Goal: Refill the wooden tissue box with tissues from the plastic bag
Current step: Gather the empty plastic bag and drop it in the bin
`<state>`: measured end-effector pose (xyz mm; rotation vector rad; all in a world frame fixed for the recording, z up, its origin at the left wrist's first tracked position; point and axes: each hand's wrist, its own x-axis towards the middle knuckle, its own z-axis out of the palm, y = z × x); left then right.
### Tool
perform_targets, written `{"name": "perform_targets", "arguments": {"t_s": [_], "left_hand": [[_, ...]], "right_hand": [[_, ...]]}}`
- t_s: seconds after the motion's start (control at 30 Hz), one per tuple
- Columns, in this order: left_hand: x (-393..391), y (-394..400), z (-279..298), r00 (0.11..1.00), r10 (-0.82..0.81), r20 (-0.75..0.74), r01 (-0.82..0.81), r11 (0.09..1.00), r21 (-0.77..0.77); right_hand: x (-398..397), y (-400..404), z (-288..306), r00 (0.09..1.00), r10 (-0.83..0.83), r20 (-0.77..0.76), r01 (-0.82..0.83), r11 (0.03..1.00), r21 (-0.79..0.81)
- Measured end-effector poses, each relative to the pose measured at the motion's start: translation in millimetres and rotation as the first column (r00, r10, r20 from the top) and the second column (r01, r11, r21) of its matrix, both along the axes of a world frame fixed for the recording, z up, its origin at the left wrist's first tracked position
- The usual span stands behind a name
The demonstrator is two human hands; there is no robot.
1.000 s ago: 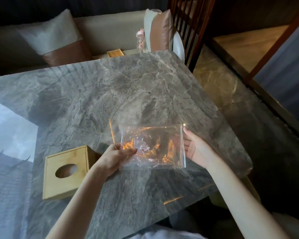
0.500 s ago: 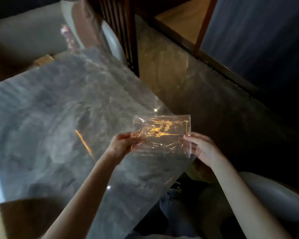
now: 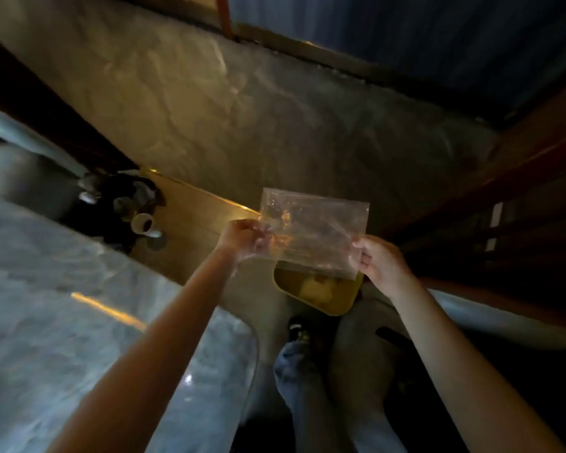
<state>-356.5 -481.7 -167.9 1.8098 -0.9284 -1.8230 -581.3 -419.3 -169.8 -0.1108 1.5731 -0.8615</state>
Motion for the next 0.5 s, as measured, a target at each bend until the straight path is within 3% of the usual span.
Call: {"name": "perform_targets", "arguments": {"t_s": [0.23,0.3,0.4,0.5], "left_hand": [[-63,-40,-119,0.973,-0.191,0.130,0.164,0.967,0.193],[-70,-46,-161,0.917,-0.328,0.227,0.283,0.936,0.209],[-75,-41,-212,0.732,-0.554,0.397,0.526,0.830,0.188],[-79,-25,-261,0.708,-0.554,0.438,0.549,0.822,0.153]], "right_hand": [[-34,12,-115,0.978,-0.099,-0.182,0.118,0.989,0.095],[-35,14,-150,0.970,-0.067,-0.234,0.103,0.984,0.147],[-33,23,-210,0.965,-0.050,-0.258,0.109,0.970,0.217],[-30,32,-273,0.959,0.015,-0.282,0.063,0.962,0.267]]}}
